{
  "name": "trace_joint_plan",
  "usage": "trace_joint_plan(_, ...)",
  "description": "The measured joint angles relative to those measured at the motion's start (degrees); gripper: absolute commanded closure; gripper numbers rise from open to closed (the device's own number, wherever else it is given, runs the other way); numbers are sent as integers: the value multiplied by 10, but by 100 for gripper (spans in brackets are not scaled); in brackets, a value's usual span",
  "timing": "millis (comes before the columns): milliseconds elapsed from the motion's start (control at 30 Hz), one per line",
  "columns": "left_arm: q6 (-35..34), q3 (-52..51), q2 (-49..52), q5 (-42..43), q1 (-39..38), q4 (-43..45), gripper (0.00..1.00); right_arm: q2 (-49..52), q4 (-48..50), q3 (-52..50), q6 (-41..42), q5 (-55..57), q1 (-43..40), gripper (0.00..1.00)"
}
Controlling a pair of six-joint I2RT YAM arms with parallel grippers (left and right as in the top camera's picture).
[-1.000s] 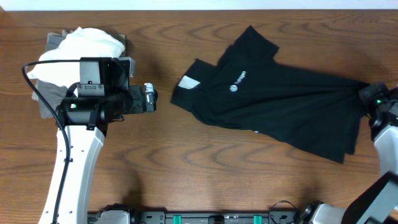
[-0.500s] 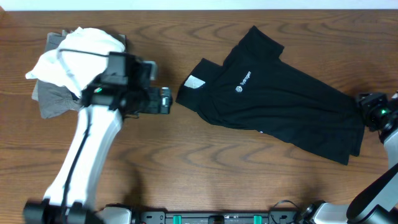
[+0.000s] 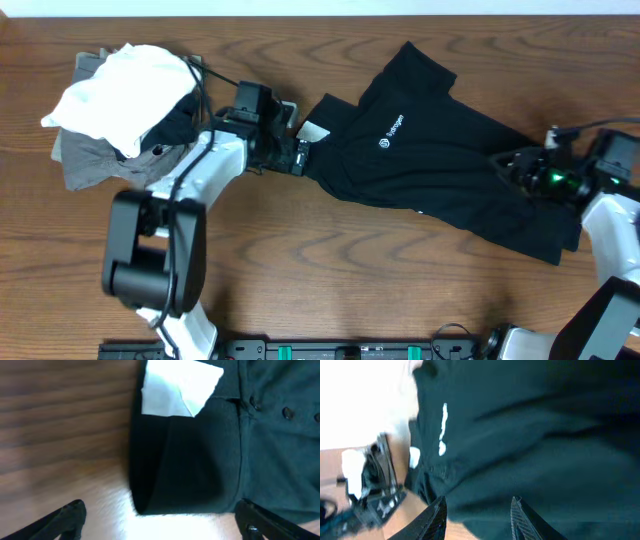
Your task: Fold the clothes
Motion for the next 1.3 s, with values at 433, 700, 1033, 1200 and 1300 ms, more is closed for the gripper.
trace_joint_plan(433, -5, 13, 23, 77, 0, -8, 94, 0, -97, 0, -33, 80, 21, 62)
trace_joint_plan(700, -16, 62, -187, 53, 14, -52, 94, 0, -125, -2, -42, 152, 27, 67)
trace_joint_plan(1033, -16, 78, -322, -1, 7, -114, 94, 0, -74, -76, -64, 179, 114, 75)
trace_joint_plan(1200, -16, 76, -322, -26, 7, -112, 94, 0, -64, -126, -73, 183, 167, 52)
trace_joint_plan(1300, -16, 76, -322, -37, 7, -109, 94, -5, -61, -145, -70, 185, 183, 44)
